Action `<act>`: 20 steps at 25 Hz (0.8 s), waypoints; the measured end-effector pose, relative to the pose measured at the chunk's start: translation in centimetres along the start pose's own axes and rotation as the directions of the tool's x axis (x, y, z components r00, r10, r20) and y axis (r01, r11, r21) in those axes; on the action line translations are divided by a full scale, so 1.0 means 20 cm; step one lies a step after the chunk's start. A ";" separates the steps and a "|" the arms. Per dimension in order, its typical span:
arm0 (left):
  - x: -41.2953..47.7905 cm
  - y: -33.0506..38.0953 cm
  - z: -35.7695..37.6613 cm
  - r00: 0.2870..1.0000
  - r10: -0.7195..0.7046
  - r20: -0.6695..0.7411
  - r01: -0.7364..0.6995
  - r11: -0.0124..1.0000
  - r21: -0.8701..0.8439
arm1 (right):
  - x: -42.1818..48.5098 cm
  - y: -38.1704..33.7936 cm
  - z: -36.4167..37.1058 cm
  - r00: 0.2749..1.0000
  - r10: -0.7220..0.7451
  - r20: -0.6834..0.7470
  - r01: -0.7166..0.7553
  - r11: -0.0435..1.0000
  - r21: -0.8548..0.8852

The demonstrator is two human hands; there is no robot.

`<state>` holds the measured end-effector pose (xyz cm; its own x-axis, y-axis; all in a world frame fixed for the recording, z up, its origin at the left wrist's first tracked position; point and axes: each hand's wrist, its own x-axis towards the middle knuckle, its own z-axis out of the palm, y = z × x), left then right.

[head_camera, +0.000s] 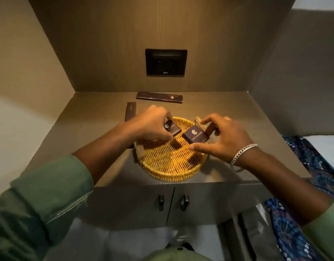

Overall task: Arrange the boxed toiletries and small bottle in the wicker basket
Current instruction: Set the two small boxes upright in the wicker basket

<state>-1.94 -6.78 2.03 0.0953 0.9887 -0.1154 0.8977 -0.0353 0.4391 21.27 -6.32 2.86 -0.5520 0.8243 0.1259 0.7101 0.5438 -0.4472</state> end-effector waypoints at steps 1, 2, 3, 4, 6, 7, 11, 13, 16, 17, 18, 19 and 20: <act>0.01 0.00 0.04 0.999 0.005 0.035 -0.006 1.000 0.027 | -0.03 -0.04 0.04 0.999 -0.012 0.030 0.013 0.999 -0.045; 0.02 0.00 0.07 0.998 0.008 0.062 -0.011 0.999 0.052 | -0.04 -0.06 0.09 0.998 -0.026 0.054 0.031 0.995 -0.096; 0.02 0.00 0.09 0.997 0.008 0.082 -0.014 0.998 0.068 | -0.06 -0.08 0.13 0.996 -0.039 0.074 0.050 0.987 -0.150; 0.03 0.00 0.10 0.995 0.002 0.098 -0.010 0.997 0.072 | -0.07 -0.09 0.16 0.995 -0.050 0.091 0.068 0.977 -0.202; 0.02 0.00 0.13 0.992 -0.013 0.122 0.002 0.996 0.084 | -0.09 -0.10 0.23 0.992 -0.057 0.117 0.089 0.952 -0.294; 0.01 0.00 0.14 0.992 -0.006 0.126 -0.006 0.995 0.099 | -0.11 -0.10 0.25 0.991 -0.050 0.124 0.088 0.941 -0.326; -0.01 0.01 0.15 0.991 0.040 0.129 -0.051 0.995 0.084 | -0.13 -0.09 0.27 0.991 -0.009 0.132 0.052 0.944 -0.327; -0.02 0.02 0.16 0.988 0.060 0.143 -0.069 0.996 0.056 | -0.13 -0.10 0.27 0.990 0.003 0.141 0.044 0.944 -0.328; -0.04 0.04 0.17 0.989 0.076 0.131 -0.079 0.997 0.021 | -0.13 -0.11 0.29 0.990 0.035 0.137 0.016 0.935 -0.354; -0.04 0.04 0.17 0.989 0.077 0.130 -0.079 0.997 0.011 | -0.12 -0.11 0.29 0.989 0.045 0.141 0.007 0.936 -0.353; -0.05 0.05 0.17 0.988 0.078 0.135 -0.079 0.997 0.005 | -0.11 -0.11 0.28 0.987 0.050 0.152 0.005 0.939 -0.343; -0.05 0.05 0.17 0.986 0.078 0.144 -0.079 0.997 0.004 | -0.11 -0.11 0.27 0.984 0.052 0.168 0.006 0.945 -0.327; -0.06 0.04 0.16 0.986 0.073 0.150 -0.075 0.997 0.002 | -0.11 -0.11 0.26 0.982 0.045 0.185 0.014 0.951 -0.308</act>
<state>0.10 -8.40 -0.28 0.2245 0.9504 -0.2153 0.8890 -0.1093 0.4446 18.64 -10.12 -1.03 -0.5903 0.8049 -0.0602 0.8025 0.5772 -0.1509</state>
